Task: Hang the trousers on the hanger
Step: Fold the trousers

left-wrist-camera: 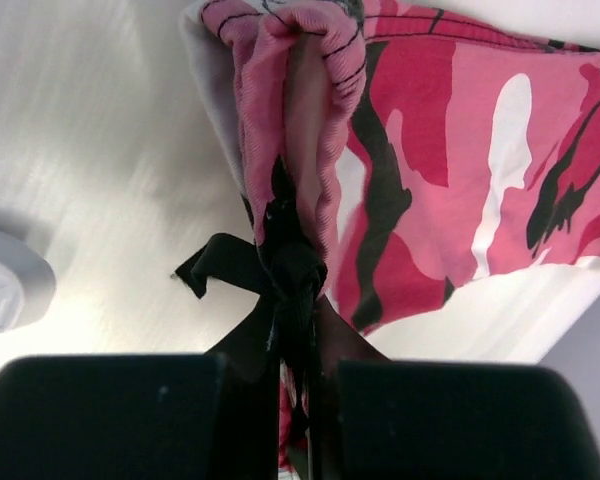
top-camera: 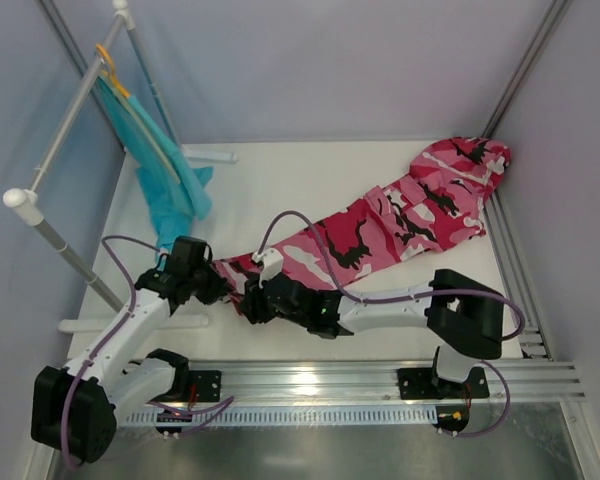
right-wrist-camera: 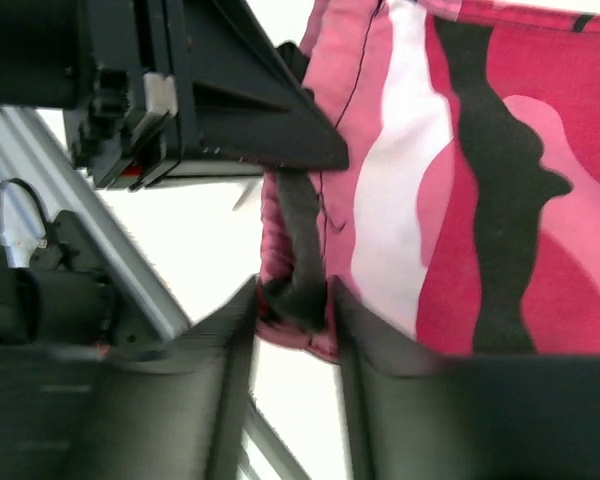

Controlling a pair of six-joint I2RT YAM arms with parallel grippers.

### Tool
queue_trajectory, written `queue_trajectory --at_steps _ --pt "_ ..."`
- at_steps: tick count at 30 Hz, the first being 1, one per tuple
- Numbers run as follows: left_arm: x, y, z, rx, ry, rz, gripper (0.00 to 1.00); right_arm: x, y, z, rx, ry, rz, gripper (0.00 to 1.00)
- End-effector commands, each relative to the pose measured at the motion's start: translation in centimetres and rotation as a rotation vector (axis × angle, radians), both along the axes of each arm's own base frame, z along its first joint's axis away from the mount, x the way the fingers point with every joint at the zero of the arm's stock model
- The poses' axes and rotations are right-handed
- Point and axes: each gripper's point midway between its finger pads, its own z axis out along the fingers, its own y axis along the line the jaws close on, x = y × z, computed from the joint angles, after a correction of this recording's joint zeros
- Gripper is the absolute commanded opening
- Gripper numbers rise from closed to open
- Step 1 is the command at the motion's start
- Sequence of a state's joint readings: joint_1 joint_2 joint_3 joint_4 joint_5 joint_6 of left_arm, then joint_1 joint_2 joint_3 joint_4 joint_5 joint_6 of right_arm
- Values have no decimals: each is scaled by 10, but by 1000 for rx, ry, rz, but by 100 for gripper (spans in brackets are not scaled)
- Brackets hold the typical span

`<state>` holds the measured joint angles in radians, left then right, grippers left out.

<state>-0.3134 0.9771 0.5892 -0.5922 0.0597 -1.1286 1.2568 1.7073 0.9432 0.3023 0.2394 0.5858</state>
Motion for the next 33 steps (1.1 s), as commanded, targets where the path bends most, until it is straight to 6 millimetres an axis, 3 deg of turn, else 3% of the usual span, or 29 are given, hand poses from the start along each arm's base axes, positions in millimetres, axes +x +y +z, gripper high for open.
queue_trajectory --at_steps 1,2,3,4,8,9,13,17,19,20,22,23,26,29,30,32,33 --pt "18 18 25 129 -78 -16 0 0 -1 47 101 -26 2 45" --pt "18 23 28 162 -72 -20 0 3 -7 58 110 -28 -11 48" --pt "10 29 27 201 -36 -29 0 6 -15 58 100 -21 -27 49" --pt "16 36 41 245 -66 -23 0 11 -27 54 73 -7 -63 51" --pt "13 58 61 381 -73 -52 0 49 -85 56 43 35 -230 53" --pt "13 61 64 401 -73 -55 0 70 -112 47 1 60 -313 53" --pt "8 71 75 461 -72 -76 0 111 -165 18 -84 152 -482 53" --pt "2 84 79 530 -48 -86 0 136 -188 -8 -160 203 -586 53" --pt "3 91 89 572 -62 -79 0 143 -189 -15 -181 220 -618 53" --pt "3 94 93 586 -66 -79 0 145 -190 -29 -215 240 -635 52" --pt "5 101 105 624 -80 -66 0 150 -189 -38 -231 258 -671 52" --pt "5 103 108 636 -82 -64 0 151 -190 -54 -265 281 -684 52" --pt "8 106 119 662 -102 -68 1 157 -183 -63 -278 317 -672 52" --pt "10 106 123 668 -110 -87 0 162 -184 -47 -284 316 -650 54" --pt "10 104 125 664 -115 -94 0 167 -196 -30 -264 307 -675 55" --pt "13 97 124 636 -126 -126 0 173 -218 -17 -243 299 -713 64" --pt "14 95 125 632 -133 -149 0 181 -245 -3 -212 291 -777 70"
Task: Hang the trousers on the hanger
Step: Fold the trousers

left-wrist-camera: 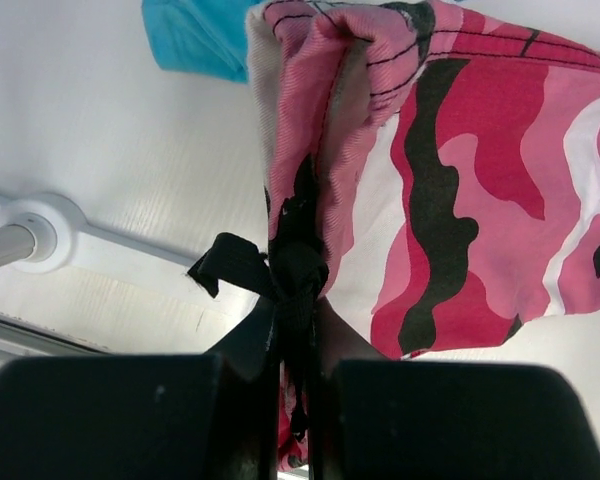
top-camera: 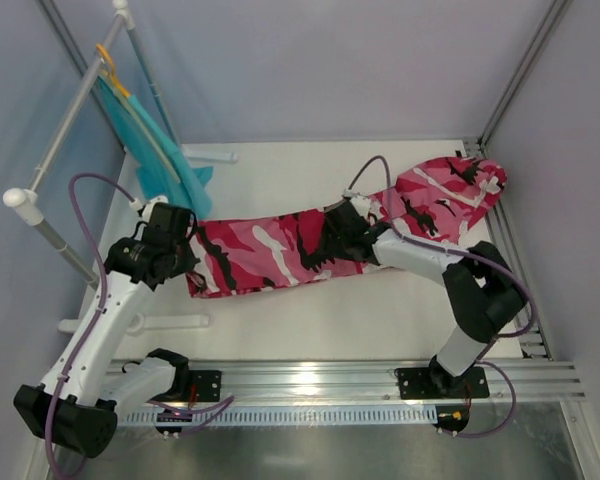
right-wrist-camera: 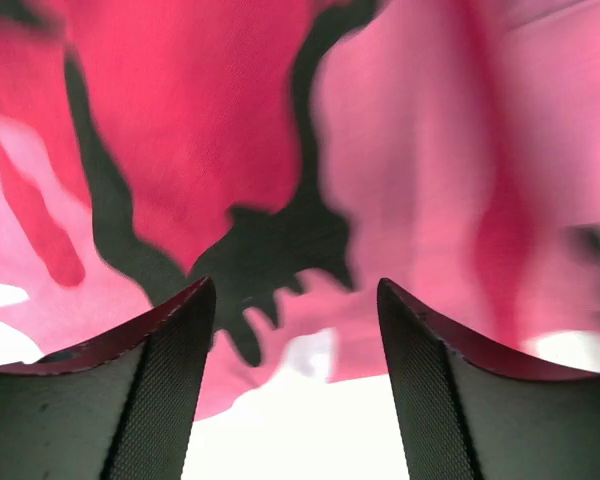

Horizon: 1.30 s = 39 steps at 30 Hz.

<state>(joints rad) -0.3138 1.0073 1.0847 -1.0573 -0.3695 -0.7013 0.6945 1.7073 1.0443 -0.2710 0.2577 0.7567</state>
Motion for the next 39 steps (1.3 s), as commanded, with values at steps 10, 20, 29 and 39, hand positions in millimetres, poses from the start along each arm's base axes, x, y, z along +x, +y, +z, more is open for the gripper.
queue_trajectory --at_steps 10,20,29,39 --pt "24 -39 46 -89 -38 -247 0 39 -236 32 -62 -22 -518 77" --pt "33 -72 78 -188 -97 -423 0 32 -336 31 -73 -10 -734 79" --pt "50 -93 96 -126 -118 -440 0 39 -345 -3 14 55 -713 79" --pt "102 -85 164 17 -226 -337 0 27 -297 -20 145 50 -631 19"
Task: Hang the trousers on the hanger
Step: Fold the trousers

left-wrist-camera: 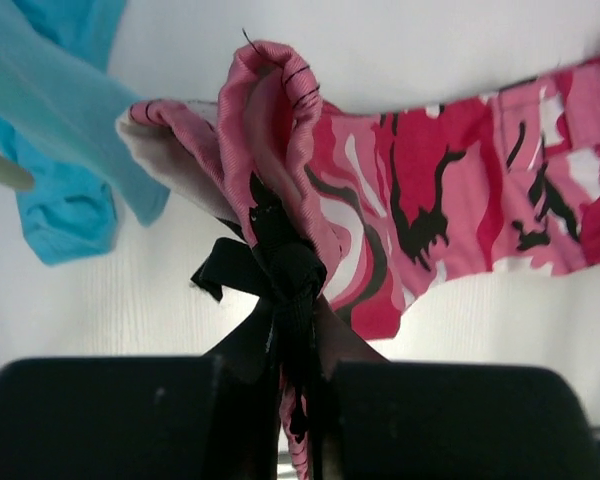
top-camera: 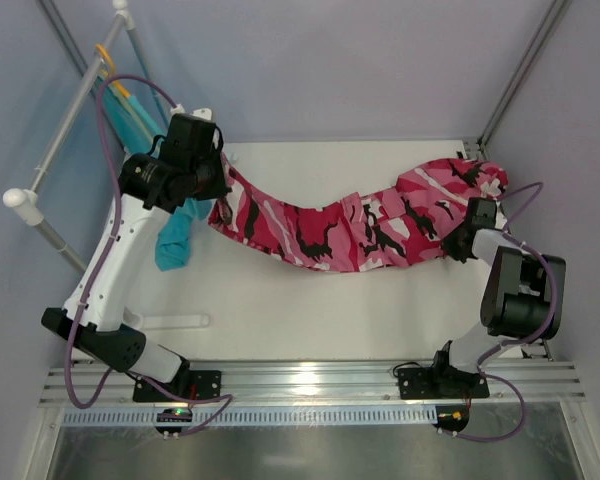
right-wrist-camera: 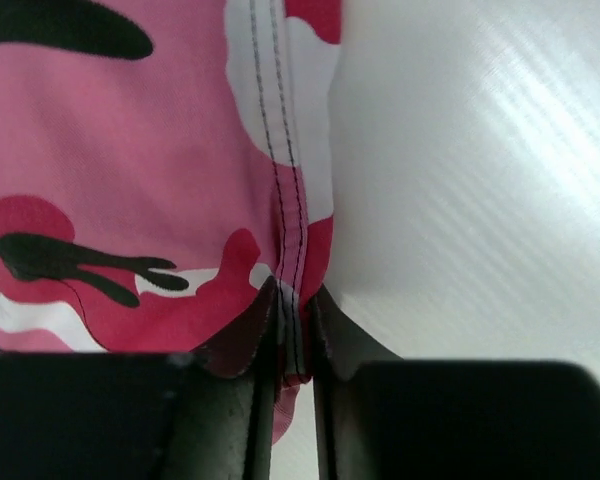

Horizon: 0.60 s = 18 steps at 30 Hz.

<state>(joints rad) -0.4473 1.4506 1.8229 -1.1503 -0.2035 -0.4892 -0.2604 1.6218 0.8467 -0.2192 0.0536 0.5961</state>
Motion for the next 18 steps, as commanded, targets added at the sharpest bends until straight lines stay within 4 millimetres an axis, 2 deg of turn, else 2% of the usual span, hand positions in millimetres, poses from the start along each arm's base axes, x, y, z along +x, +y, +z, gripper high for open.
queue_trajectory --at_steps 1,2,3,5,7,8,9,10,11,12,13,14,15,16,18 --pt "14 17 56 37 -144 72 0 1 38 13 61 -80 73 15" --pt "21 16 56 55 -140 68 0 -1 47 14 70 -81 76 8" --pt "23 17 60 62 -148 68 0 -6 64 16 75 -85 113 6" --pt "28 22 68 104 -162 77 0 -19 79 11 68 -63 97 4" --pt "31 23 70 120 -174 72 0 -26 116 15 85 -84 165 4" --pt "32 22 67 130 -170 59 0 -34 128 10 112 -77 150 4" --pt "32 22 66 132 -169 54 0 -40 153 12 119 -85 208 4" --pt "33 21 65 134 -170 52 0 -44 165 11 128 -83 221 5" --pt "35 21 62 141 -167 54 0 -48 177 9 133 -80 231 7" --pt "35 21 61 145 -167 48 0 -52 188 8 141 -75 258 16" --pt "36 22 58 153 -162 49 0 -58 205 6 149 -60 311 20" --pt "37 25 58 167 -164 61 0 -62 213 7 158 -44 337 25" --pt "37 27 56 182 -160 67 0 -65 214 7 149 -29 354 30" --pt "38 29 55 193 -159 68 0 -67 215 13 149 -34 364 43" --pt "39 33 57 210 -164 80 0 -69 207 28 100 -50 389 53"
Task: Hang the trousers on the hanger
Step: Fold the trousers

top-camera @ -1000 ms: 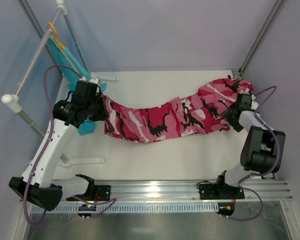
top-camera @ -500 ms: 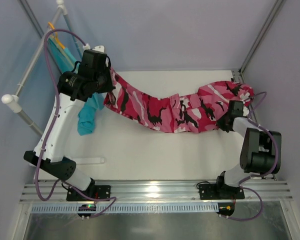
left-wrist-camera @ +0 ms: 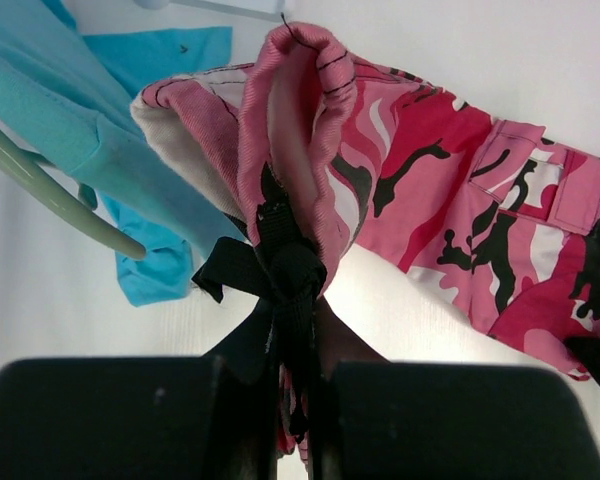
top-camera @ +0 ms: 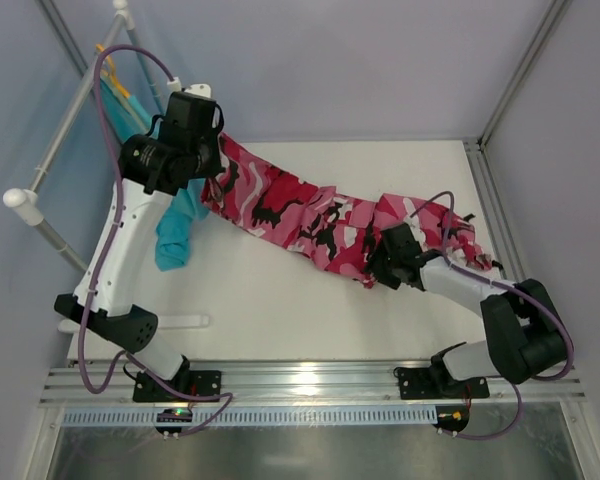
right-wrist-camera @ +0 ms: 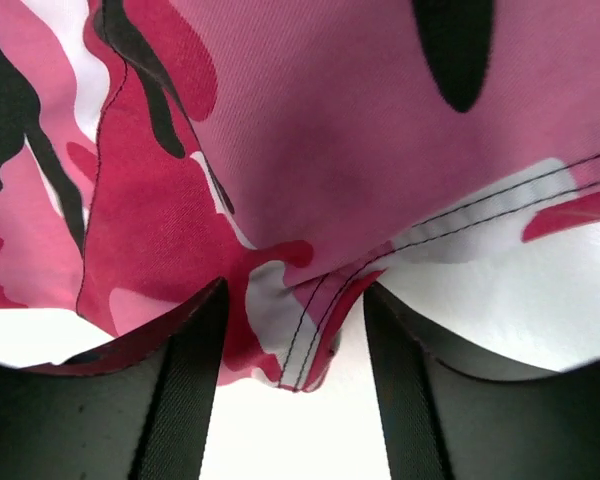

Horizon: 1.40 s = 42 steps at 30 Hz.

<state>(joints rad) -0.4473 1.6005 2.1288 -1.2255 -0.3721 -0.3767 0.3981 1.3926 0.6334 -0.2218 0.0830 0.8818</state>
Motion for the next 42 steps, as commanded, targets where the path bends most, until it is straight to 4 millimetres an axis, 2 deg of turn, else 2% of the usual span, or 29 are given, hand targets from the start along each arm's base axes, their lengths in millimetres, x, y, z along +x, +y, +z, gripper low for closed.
queue_trajectory --at_steps 1,2,4,5,7,8,10,11,12,14,15,17,19,22,24,25,26,28,29,32,34,35,36,39,40,42 --pt "5 14 8 63 -34 31 0 3 -13 35 -48 -61 -9 61" --pt "5 16 8 70 -35 37 1 8 -21 60 -56 -114 -19 65" --pt "6 21 10 93 -37 56 0 15 -40 86 -95 -177 -9 71" --pt "6 22 11 97 -37 59 0 25 -67 110 -105 -221 -83 73" --pt "7 23 12 92 -43 70 0 34 -100 127 -136 -251 -107 75" --pt "7 23 13 86 -45 74 0 43 -139 138 -157 -256 -196 77" --pt "9 20 13 69 -50 69 0 53 -166 144 -188 -245 -174 78" --pt "9 18 11 62 -49 69 0 60 -177 160 -182 -237 -181 79" --pt "10 17 10 54 -50 66 0 65 -198 145 -169 -163 -214 79" --pt "15 10 9 12 -55 51 0 73 -208 147 -141 -138 -203 79" --pt "18 6 7 -3 -54 37 0 73 -217 138 -130 -116 -225 79" --pt "24 -3 8 -32 -65 11 0 71 -226 125 -132 -118 -247 79" --pt "31 -3 6 -22 -67 22 0 70 -233 113 -147 -125 -266 79" --pt "42 -4 5 -10 -72 39 0 67 -219 77 -88 -58 -215 78" --pt "51 -4 7 -4 -87 55 0 56 -210 57 -70 -18 -198 77" --pt "54 -2 11 1 -100 68 1 52 -205 52 -57 -8 -192 63" --pt "58 -1 12 8 -108 82 0 45 -191 50 -41 -19 -160 54" --pt "69 4 20 34 -146 112 0 35 -174 50 -44 -19 -136 37" --pt "73 8 20 41 -152 127 0 25 -160 55 -55 -21 -104 26" --pt "86 19 28 69 -183 160 0 1 -156 56 -89 13 -114 22" --pt "93 24 31 90 -203 176 0 -8 -169 66 -155 -1 -157 22" --pt "95 28 31 111 -204 175 0 -12 -176 72 -174 -12 -181 26" --pt "97 28 32 113 -207 170 0 -13 -180 73 -181 -11 -196 32" --pt "102 24 35 75 -220 129 0 -7 -191 86 -178 -45 -236 64" --pt "101 21 35 62 -219 111 0 -5 -200 87 -174 -48 -270 66" --pt "101 10 35 20 -221 68 0 8 -203 95 -121 -90 -280 69"
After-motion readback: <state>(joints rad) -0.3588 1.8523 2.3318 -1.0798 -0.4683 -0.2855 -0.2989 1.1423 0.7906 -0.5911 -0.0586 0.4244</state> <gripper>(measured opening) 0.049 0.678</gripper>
